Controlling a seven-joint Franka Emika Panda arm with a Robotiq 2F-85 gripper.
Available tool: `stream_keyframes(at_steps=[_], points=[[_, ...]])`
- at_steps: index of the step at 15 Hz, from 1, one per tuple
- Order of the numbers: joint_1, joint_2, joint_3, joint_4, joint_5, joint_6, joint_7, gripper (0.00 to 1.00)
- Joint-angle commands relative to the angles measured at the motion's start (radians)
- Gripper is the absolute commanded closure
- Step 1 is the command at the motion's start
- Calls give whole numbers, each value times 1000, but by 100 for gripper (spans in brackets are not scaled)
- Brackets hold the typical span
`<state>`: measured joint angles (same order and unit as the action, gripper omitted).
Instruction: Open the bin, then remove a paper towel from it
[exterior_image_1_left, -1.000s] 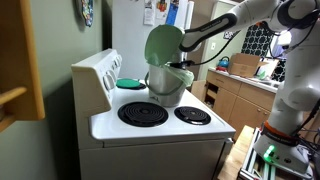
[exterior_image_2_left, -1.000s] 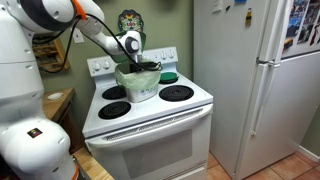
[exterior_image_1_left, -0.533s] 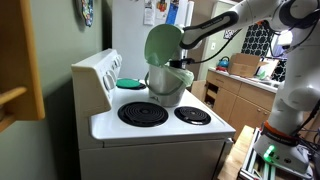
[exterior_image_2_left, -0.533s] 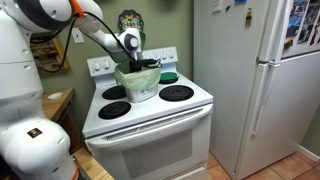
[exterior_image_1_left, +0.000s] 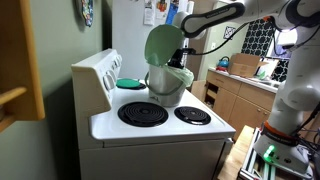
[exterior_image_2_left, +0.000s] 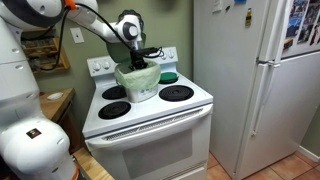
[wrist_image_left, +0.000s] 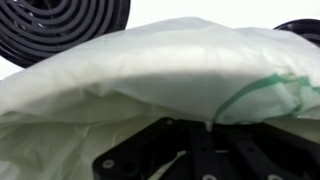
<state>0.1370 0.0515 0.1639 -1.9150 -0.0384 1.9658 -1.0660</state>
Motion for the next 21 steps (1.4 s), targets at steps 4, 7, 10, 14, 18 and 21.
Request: stream_keyframes(at_steps=[4, 7, 10, 14, 18, 21], points=[[-6, -108, -23, 31, 40, 89, -20, 98], [-2, -124, -33, 46, 61, 115, -28, 98], [0, -136, -40, 42, 79, 136, -33, 98], [2, -133, -42, 36, 94, 136, -49, 71], [1, -130, -44, 38, 121, 127, -62, 100], [0, -128, -45, 37, 117, 126, -58, 74]])
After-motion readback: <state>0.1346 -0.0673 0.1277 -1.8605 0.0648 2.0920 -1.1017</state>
